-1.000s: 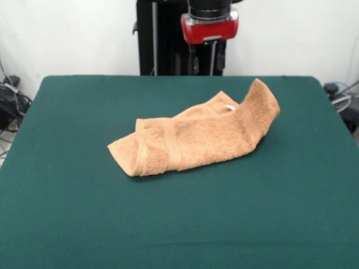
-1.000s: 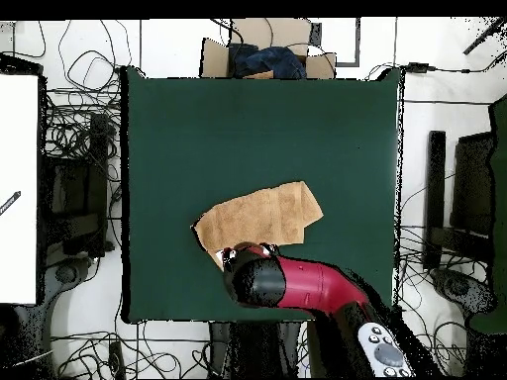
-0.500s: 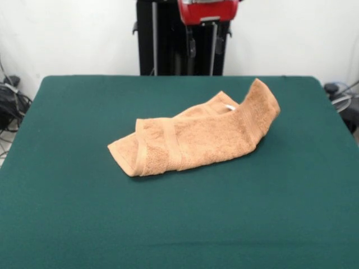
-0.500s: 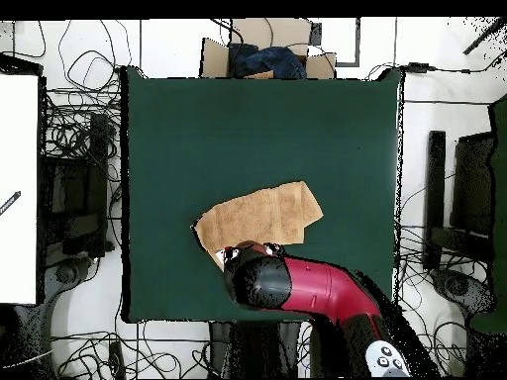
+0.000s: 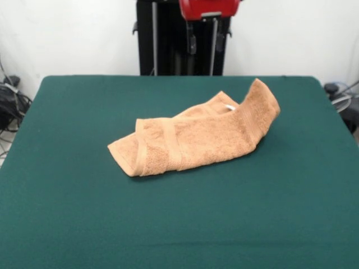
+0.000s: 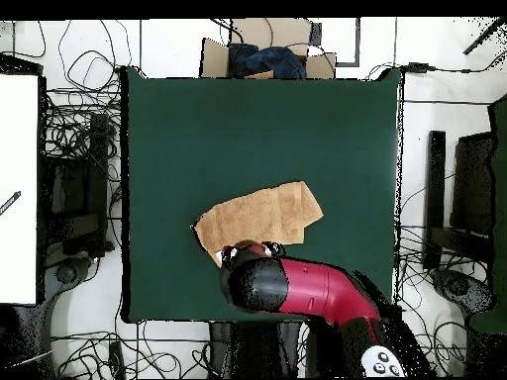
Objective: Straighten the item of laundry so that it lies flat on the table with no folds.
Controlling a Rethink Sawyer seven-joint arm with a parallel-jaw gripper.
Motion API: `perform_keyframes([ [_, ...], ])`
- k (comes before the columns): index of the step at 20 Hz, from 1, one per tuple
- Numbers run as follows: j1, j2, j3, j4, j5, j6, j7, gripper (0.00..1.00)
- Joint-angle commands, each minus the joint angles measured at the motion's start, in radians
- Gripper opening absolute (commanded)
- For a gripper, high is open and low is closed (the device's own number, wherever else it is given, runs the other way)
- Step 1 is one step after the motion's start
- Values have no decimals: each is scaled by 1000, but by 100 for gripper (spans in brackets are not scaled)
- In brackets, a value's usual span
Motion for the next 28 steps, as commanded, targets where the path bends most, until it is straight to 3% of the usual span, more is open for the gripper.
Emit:
perform_keyframes([
  [1, 49, 23, -48, 94, -1, -87, 235, 100],
  [5, 17, 43, -36, 124, -11, -132, 206, 100],
  [11, -56, -95, -86, 227, -28, -117, 165, 100],
  [17, -215, -130, -69, 319, -58, -195, 111, 100],
  [23, -356, -59, -19, 336, -130, -303, 96, 100],
  [28, -324, 54, -39, 279, -152, -375, 148, 100],
])
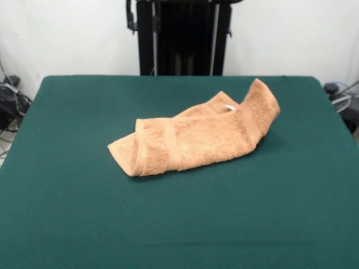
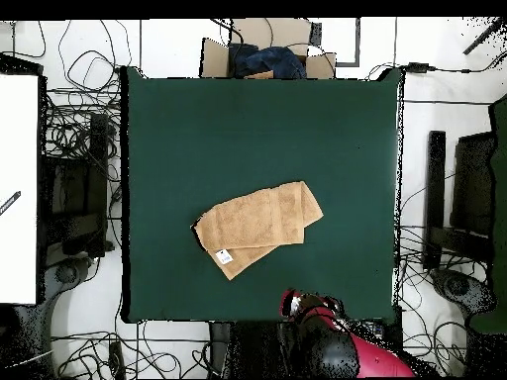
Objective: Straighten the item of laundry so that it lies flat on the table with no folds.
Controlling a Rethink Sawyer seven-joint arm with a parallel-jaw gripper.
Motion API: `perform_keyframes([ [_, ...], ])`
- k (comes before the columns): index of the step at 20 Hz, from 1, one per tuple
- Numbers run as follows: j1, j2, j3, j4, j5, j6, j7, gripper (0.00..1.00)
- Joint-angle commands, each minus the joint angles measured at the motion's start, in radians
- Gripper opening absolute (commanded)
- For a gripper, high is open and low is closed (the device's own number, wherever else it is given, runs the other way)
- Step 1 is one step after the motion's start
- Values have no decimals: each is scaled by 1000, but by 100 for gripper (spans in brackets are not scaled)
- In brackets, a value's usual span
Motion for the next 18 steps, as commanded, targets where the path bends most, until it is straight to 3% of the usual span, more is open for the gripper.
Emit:
perform_keyframes([
  [1, 35, 178, -2, 3, -70, -146, 153, 100],
  [4, 52, 294, -8, -42, -82, -213, 160, 100],
  [7, 50, 356, 3, -64, -84, -238, 157, 100],
  [18, 42, 421, -1, -111, -104, -252, 142, 100],
])
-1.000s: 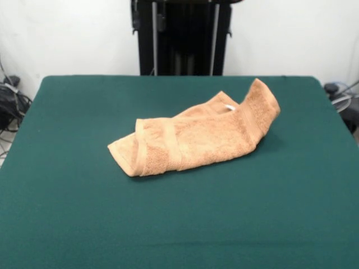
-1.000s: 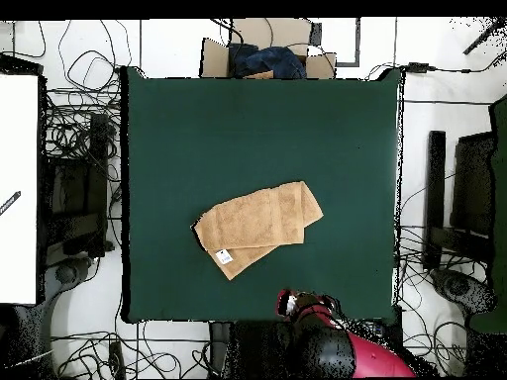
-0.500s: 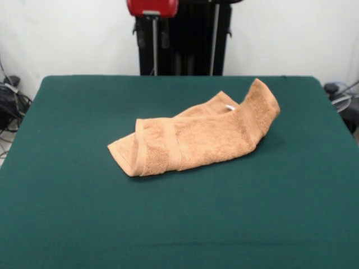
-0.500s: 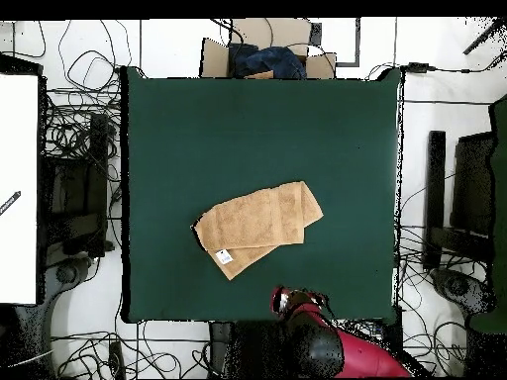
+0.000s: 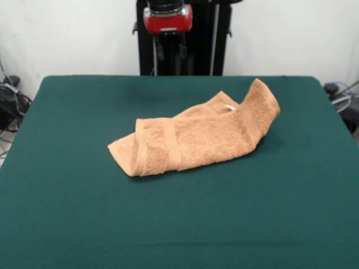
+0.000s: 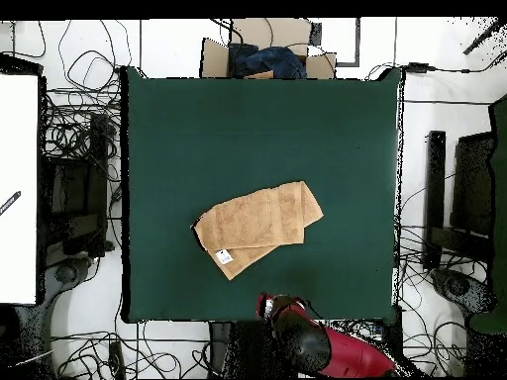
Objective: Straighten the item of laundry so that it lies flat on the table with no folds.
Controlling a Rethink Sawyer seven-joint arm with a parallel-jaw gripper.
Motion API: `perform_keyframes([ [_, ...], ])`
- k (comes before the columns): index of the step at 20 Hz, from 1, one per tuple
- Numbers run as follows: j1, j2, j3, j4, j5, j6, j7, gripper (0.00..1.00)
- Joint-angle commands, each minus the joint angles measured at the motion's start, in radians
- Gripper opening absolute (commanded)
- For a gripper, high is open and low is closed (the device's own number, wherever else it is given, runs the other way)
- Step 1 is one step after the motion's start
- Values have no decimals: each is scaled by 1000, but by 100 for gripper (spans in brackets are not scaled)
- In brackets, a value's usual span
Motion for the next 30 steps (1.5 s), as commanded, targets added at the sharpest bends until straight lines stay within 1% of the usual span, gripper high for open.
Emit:
perform_keyframes([
  [1, 19, 81, 5, -95, -39, -59, 144, 100],
  [6, 16, 57, 5, -82, -38, -35, 146, 100],
  [11, 15, 63, 11, -80, -33, -30, 149, 100],
  [14, 10, 66, 10, -92, -31, 1, 135, 100],
  [17, 4, 84, 3, -105, -37, 26, 117, 100],
  [23, -4, 143, 3, -134, -43, 13, 113, 100],
  [29, 21, 206, -35, -213, -67, -11, 105, 100],
  [30, 23, 210, -41, -219, -70, -30, 113, 100],
])
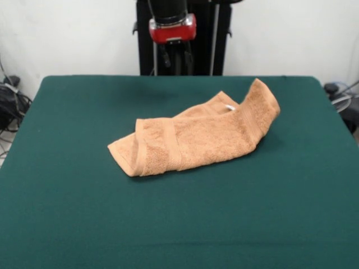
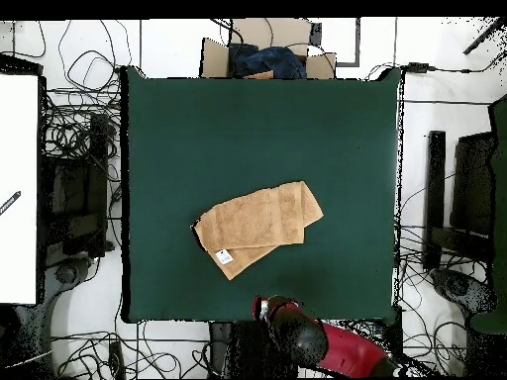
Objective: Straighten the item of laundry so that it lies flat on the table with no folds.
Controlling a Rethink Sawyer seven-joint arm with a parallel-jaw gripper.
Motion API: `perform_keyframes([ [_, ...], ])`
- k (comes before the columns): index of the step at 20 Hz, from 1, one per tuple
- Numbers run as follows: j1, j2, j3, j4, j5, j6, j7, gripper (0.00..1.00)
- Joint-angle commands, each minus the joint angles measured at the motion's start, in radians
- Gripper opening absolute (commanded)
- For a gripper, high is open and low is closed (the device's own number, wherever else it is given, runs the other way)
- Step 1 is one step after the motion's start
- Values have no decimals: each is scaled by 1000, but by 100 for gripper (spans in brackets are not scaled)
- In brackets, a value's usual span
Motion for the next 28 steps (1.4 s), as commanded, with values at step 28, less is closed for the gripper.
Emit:
perform_keyframes([
  [28, -23, 21, 27, -258, -34, 133, 70, 100],
])
